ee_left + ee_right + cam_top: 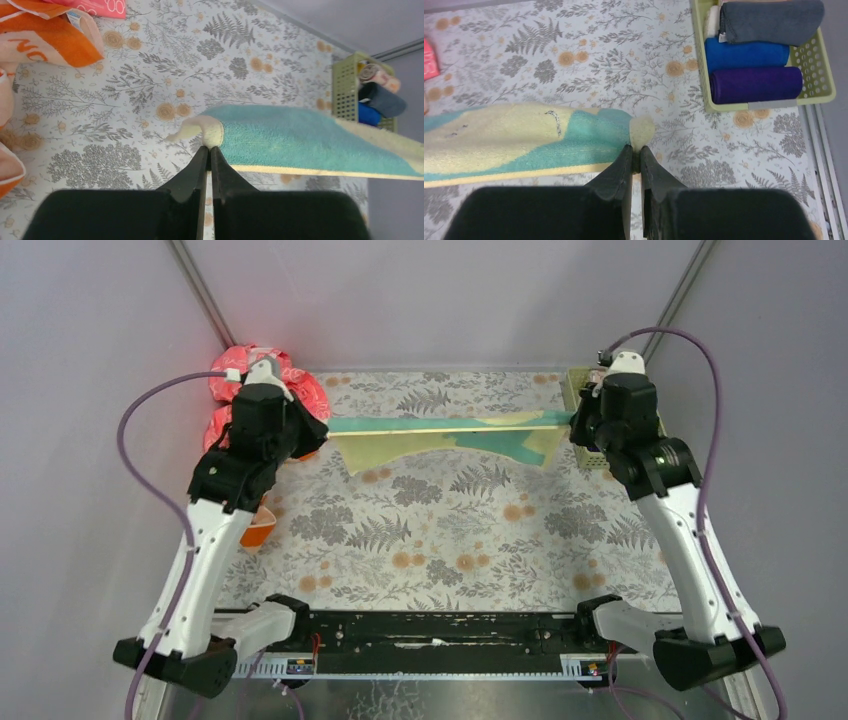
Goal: Roll the towels
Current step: Flatten out the towel at the center of the board, then fold the towel at the center of the board.
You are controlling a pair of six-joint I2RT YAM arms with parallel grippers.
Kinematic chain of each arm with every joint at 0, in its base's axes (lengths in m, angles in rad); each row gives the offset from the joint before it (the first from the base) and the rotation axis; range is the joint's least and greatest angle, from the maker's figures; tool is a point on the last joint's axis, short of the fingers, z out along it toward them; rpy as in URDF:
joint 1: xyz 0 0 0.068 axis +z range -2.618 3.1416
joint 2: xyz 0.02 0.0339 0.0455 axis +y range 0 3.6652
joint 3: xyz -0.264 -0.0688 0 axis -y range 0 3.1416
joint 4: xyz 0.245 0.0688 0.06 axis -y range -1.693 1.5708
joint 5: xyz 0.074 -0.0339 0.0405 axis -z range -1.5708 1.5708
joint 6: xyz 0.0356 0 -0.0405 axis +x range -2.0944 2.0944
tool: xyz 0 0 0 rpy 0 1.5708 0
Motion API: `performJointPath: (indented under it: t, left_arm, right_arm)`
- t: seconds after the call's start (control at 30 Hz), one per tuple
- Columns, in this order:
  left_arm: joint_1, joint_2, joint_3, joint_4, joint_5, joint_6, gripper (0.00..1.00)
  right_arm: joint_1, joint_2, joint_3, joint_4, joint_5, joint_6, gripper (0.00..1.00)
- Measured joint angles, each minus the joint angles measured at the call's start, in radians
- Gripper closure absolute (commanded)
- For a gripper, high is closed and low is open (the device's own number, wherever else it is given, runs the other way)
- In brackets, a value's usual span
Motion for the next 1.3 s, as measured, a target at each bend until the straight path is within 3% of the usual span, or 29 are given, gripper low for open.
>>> performJointPath:
  t: [0.2,0.43,0.6,0.73,1.03,1.3]
  left_arm:
    - [0.0,-0.145,-0.037,-0.066,0.059,-0.039,1.0]
    - [0.0,-0.136,-0.129,-0.113,0.081,-0.058,1.0]
    - [0.002,0.008,-0.217,-0.066,0.077,-0.058,1.0]
    - [0.034,0.232,-0.246,0.023,0.074,-0.057,1.0]
    - [0.118,0.702,-0.119,0.186,0.109,-0.052,1.0]
    - [0.153,0.793,-0.053,0.237,0.158,-0.049,1.0]
  right_arm:
    - [0.0,-0.155,0.0,-0.117,-0.067,0.0,1.0]
    - [0.0,-0.135,-0.037,-0.203,-0.113,0.002,1.0]
    - [0.0,0.017,-0.12,-0.142,-0.1,0.011,1.0]
    - [-0.005,0.226,-0.158,-0.029,-0.061,0.014,1.0]
    - [-0.058,0.637,-0.052,0.183,-0.059,-0.002,1.0]
    - [-0.095,0.749,0.031,0.229,-0.108,-0.026,1.0]
